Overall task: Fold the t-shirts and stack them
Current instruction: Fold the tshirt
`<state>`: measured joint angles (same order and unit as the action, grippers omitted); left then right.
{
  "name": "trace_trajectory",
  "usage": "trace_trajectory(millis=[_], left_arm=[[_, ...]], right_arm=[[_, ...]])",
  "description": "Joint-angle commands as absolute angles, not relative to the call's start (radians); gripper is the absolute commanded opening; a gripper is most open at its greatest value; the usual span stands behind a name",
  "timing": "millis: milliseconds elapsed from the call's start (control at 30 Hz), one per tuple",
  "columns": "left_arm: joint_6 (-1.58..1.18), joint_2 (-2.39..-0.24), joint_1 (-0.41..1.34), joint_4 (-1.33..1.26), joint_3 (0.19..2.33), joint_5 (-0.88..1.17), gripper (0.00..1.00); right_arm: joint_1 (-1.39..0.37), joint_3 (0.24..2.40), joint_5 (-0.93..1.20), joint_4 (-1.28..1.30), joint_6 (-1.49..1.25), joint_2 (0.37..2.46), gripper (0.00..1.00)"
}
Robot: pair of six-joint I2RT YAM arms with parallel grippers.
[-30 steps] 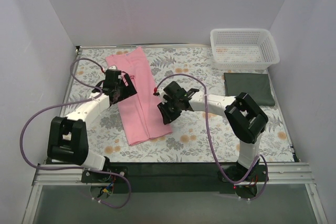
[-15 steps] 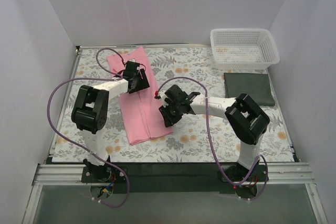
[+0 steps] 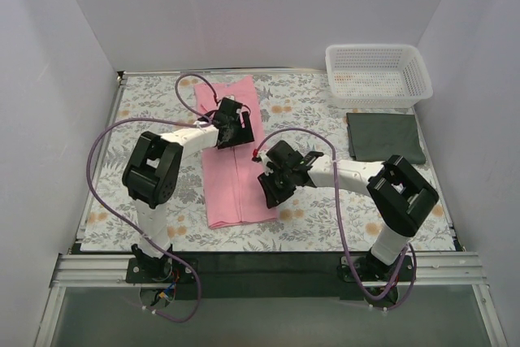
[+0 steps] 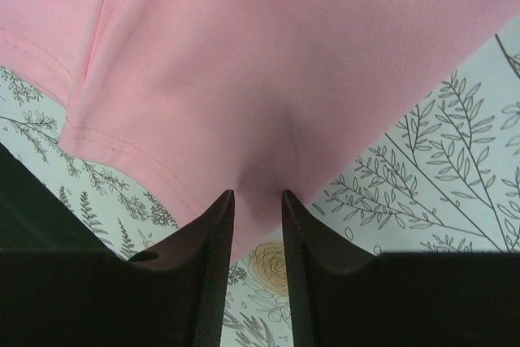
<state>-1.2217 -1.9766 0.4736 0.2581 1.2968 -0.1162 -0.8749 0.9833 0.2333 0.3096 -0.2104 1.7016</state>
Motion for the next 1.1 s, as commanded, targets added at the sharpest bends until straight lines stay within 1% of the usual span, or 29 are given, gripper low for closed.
trace_trajectory(millis=[0,67,100,167,233,267,300,333,367,500,633,667,733,767,900,1067], left_arm=[[-1.293,-1.814,0.469,0.454,1.237,-0.169,0.71],[-1.333,-1.738,0.469,0.506,1.204,-0.192,0.75],[-1.348,-1.645,0.469,0.552,1.186,-0.199,0.76],[-1.382,-1.554,0.469,0.592,1.108,-0.201,0.77],[-1.403,-1.443,0.474,0.664,1.051,-0.199,0.86],[-1.435,-1.413,0.472,0.689,0.998,-0.183,0.93],[-1.451,-1.387,0.474,0.734,0.973,-0.169,0.96],[-1.463,-1.335,0.477,0.75,0.948,-0.152,0.97],[-1.486,-1.312,0.479,0.762,0.89,-0.135,0.97],[-1.535,-1.221,0.486,0.805,0.77,-0.063,0.97],[-1.534,-1.227,0.489,0.845,0.729,-0.015,0.89],[-1.532,-1.238,0.491,0.85,0.723,-0.011,0.84],[-1.529,-1.247,0.492,0.848,0.703,-0.005,0.8],[-1.529,-1.25,0.492,0.845,0.698,-0.002,0.75],[-1.517,-1.284,0.495,0.818,0.675,0.049,0.66],[-1.519,-1.302,0.52,0.796,0.638,0.08,0.62]], right_arm=[[-0.882,0.997,0.201,0.36,-0.232,1.626,0.32],[-0.884,1.006,0.175,0.374,-0.244,1.599,0.35],[-0.882,1.009,0.16,0.386,-0.248,1.571,0.36],[-0.882,1.005,0.118,0.393,-0.258,1.543,0.41],[-0.882,0.985,0.098,0.396,-0.261,1.534,0.42],[-0.882,0.98,0.103,0.397,-0.262,1.535,0.43],[-0.882,0.973,0.106,0.399,-0.268,1.539,0.43],[-0.884,0.962,0.116,0.402,-0.275,1.542,0.43],[-0.884,0.956,0.123,0.4,-0.281,1.543,0.43],[-0.905,0.94,0.123,0.4,-0.293,1.554,0.42],[-0.92,0.943,0.124,0.399,-0.304,1.569,0.42],[-0.928,0.943,0.127,0.399,-0.305,1.578,0.41],[-0.936,0.946,0.127,0.4,-0.314,1.588,0.41],[-0.942,0.946,0.127,0.399,-0.314,1.6,0.41],[-0.959,0.951,0.13,0.4,-0.331,1.629,0.4],[-0.979,0.957,0.115,0.411,-0.357,1.651,0.39]])
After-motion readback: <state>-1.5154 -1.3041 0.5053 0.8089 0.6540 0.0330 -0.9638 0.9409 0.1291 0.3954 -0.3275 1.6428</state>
